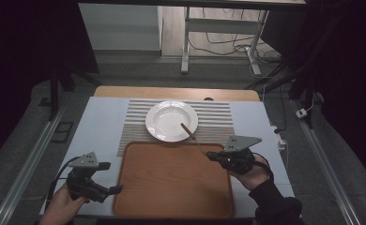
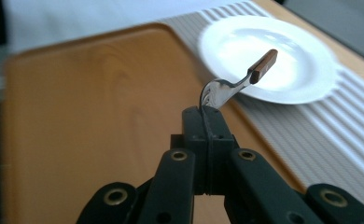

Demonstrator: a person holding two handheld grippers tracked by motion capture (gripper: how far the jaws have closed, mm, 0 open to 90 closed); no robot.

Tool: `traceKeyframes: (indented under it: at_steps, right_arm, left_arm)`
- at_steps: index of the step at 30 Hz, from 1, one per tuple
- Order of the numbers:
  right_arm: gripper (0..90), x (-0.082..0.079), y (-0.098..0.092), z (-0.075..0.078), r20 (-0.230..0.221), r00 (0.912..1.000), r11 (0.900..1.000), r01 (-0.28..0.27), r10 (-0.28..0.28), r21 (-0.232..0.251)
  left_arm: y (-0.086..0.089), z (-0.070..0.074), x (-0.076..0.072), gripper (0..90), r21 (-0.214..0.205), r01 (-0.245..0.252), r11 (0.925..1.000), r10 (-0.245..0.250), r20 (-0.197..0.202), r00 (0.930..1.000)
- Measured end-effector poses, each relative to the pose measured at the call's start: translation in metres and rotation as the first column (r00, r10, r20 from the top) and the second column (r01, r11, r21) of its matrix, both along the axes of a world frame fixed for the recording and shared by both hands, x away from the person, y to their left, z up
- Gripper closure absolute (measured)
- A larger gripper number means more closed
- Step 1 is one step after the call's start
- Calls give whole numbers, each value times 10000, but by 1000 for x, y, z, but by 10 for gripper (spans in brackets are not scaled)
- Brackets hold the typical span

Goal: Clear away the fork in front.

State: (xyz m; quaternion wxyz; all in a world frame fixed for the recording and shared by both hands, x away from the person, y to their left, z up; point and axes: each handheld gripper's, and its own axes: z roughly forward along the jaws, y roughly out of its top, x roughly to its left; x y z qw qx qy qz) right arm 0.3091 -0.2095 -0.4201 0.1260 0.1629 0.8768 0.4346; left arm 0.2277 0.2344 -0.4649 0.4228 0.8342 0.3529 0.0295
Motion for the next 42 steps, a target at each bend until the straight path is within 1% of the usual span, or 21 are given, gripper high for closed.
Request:
traceKeyframes:
  at_steps: [5, 11, 14, 15, 16, 18, 19, 20, 21, 24, 27, 28, 29, 31, 32, 36, 37, 38, 39, 40, 42]
  right_arm:
    - [900, -8, 0, -1, -615, 9958, 9970, -647, 672, 429]
    - [900, -17, 4, -2, -1197, 9784, 9825, -1571, 1687, 1004]
    - [900, -20, 6, -2, -1284, 9715, 9769, -1868, 1994, 1039]
    - [900, -23, 9, -3, -1368, 9645, 9713, -2120, 2257, 1081]
    - [900, -24, 10, -3, -1427, 9605, 9683, -2247, 2390, 1094]
    - [900, -27, 12, -3, -1517, 9515, 9604, -2511, 2678, 1208]
    - [900, -28, 14, -3, -1565, 9453, 9551, -2685, 2862, 1250]
    - [900, -29, 15, -3, -1625, 9406, 9514, -2788, 2981, 1311]
    - [900, -30, 17, -3, -1642, 9362, 9475, -2915, 3108, 1315]
    - [900, -34, 22, -3, -1746, 9190, 9333, -3339, 3535, 1321]
    - [900, -37, 26, -3, -1827, 9027, 9195, -3701, 3896, 1323]
    - [900, -38, 27, -3, -1849, 8961, 9139, -3850, 4036, 1289]
    - [900, -38, 28, -2, -1851, 8925, 9106, -3933, 4113, 1271]
    - [900, -40, 30, -2, -1898, 8831, 9027, -4116, 4291, 1253]
    - [900, -40, 30, -2, -1933, 8783, 8989, -4202, 4373, 1241]
    - [900, -41, 32, -1, -1925, 8707, 8915, -4370, 4527, 1197]
    - [900, -41, 32, -1, -1925, 8707, 8915, -4370, 4527, 1197]
    - [900, -42, 33, 0, -1946, 8630, 8845, -4505, 4662, 1213]
    - [900, -42, 33, 0, -1935, 8605, 8819, -4569, 4712, 1157]
    - [900, -42, 33, 0, -1935, 8605, 8819, -4569, 4712, 1157]
    - [900, -43, 35, -1, -1954, 8512, 8733, -4749, 4872, 1085]
  left_arm:
    - [-17, 5, 13, 0, 580, 546, 9968, -556, 153, 9983]
    - [-41, 12, 27, 0, 1270, 1147, 9852, -1227, 569, 9908]
    - [-54, 16, 35, 0, 1460, 1539, 9772, -1662, 762, 9831]
    - [-61, 18, 40, 0, 1534, 1861, 9705, -2007, 857, 9759]
    - [-61, 18, 40, 0, 1534, 1861, 9705, -2007, 857, 9759]
    - [-72, 20, 48, 0, 1792, 2452, 9528, -2649, 955, 9595]
    - [-72, 20, 48, 0, 1792, 2452, 9528, -2649, 955, 9595]
    - [-77, 21, 51, 0, 1877, 2622, 9466, -2838, 991, 9537]
    - [-85, 22, 55, 0, 2041, 2950, 9334, -3200, 1020, 9419]
    - [-97, 22, 60, 33, 2305, 3456, 9096, -3779, 1135, 9189]
    - [-107, 21, 62, 110, 2661, 3975, 8781, -4392, 1193, 8904]
    - [-107, 21, 62, 142, 2661, 3975, 8781, -4392, 1193, 8904]
    - [-111, 21, 62, 192, 2872, 4334, 8542, -4805, 1177, 8690]
    - [-115, 21, 61, 249, 3057, 4470, 8407, -4995, 1192, 8581]
    - [-115, 21, 61, 312, 3057, 4470, 8407, -4995, 1192, 8581]
    - [-120, 20, 57, 452, 3306, 4960, 8029, -5556, 1137, 8236]
    - [-121, 19, 56, 452, 3366, 5025, 7964, -5648, 1167, 8170]
    - [-122, 19, 55, 492, 3465, 5073, 7891, -5727, 1162, 8115]
    - [-123, 18, 55, 522, 3460, 5247, 7778, -5884, 1075, 8014]
    - [-124, 18, 54, 522, 3442, 5334, 7726, -5960, 1040, 7962]
    - [-126, 18, 52, 584, 3525, 5583, 7510, -6217, 927, 7778]
